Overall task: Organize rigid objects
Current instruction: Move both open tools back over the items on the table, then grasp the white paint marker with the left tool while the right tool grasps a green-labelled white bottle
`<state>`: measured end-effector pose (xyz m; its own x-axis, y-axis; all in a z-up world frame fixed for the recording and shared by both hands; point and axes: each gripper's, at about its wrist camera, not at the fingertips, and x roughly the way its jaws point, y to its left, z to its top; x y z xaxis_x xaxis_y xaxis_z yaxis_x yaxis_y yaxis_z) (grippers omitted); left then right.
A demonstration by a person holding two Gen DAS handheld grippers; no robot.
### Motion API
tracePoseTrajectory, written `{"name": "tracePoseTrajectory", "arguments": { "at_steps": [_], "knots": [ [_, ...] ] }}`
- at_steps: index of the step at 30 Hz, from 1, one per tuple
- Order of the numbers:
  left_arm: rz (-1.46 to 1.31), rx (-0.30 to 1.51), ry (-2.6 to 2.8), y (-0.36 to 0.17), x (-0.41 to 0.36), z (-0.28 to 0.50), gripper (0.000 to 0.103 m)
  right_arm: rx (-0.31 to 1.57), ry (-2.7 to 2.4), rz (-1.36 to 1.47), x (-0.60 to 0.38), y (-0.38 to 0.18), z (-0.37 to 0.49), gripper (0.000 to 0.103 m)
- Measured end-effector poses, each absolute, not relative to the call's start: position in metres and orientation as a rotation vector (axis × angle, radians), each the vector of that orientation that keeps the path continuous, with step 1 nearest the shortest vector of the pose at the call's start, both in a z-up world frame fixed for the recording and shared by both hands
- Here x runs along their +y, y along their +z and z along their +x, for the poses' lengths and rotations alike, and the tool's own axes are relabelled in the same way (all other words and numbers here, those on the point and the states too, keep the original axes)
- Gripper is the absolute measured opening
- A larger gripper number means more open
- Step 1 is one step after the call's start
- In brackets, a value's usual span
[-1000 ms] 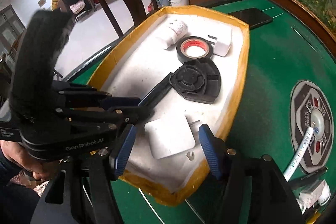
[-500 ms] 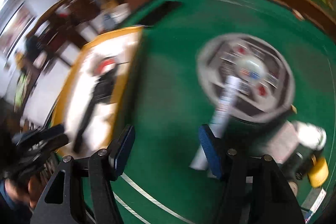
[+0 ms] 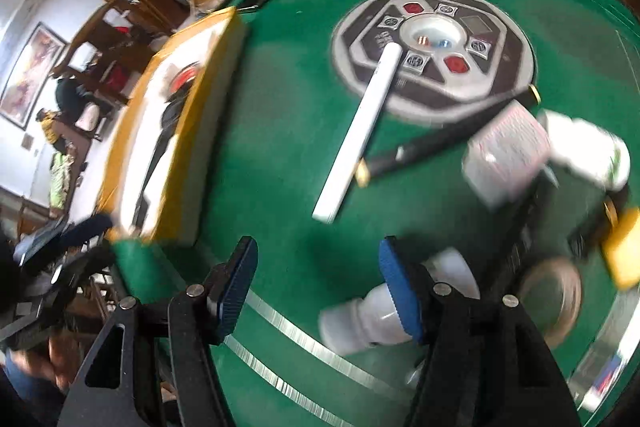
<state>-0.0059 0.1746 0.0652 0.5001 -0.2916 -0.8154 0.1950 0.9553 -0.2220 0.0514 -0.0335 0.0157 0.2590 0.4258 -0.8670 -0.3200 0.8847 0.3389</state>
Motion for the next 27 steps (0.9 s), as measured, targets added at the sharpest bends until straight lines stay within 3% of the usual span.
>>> {"name": "tracePoseTrajectory", "arguments": {
  "at_steps": [11, 23, 25, 26, 27],
  "knots": [
    [-0.111, 1.079, -0.367, 0.067, 0.111, 0.063, 0.046, 1.085, 0.481, 0.128, -0.100, 0.046, -0.020, 0.066],
    [0.001, 1.213, -0.346, 0.016, 0.051, 0.163, 0.046, 1.055, 0.337, 0.213, -0.177, 0.052, -0.063, 0.068],
    [0.013, 1.238, -0.326, 0.004, 0.046, 0.171, 0.036, 1.055, 0.312, 0.226, -0.188, 0.052, -0.069, 0.068],
    [0.015, 1.246, -0.314, 0.000, 0.045, 0.173, 0.020, 1.055, 0.301, 0.232, -0.193, 0.051, -0.071, 0.068],
    [0.014, 1.225, -0.300, 0.000, 0.046, 0.172, 0.018, 1.054, 0.291, 0.239, -0.198, 0.051, -0.074, 0.068]
  ]
}}
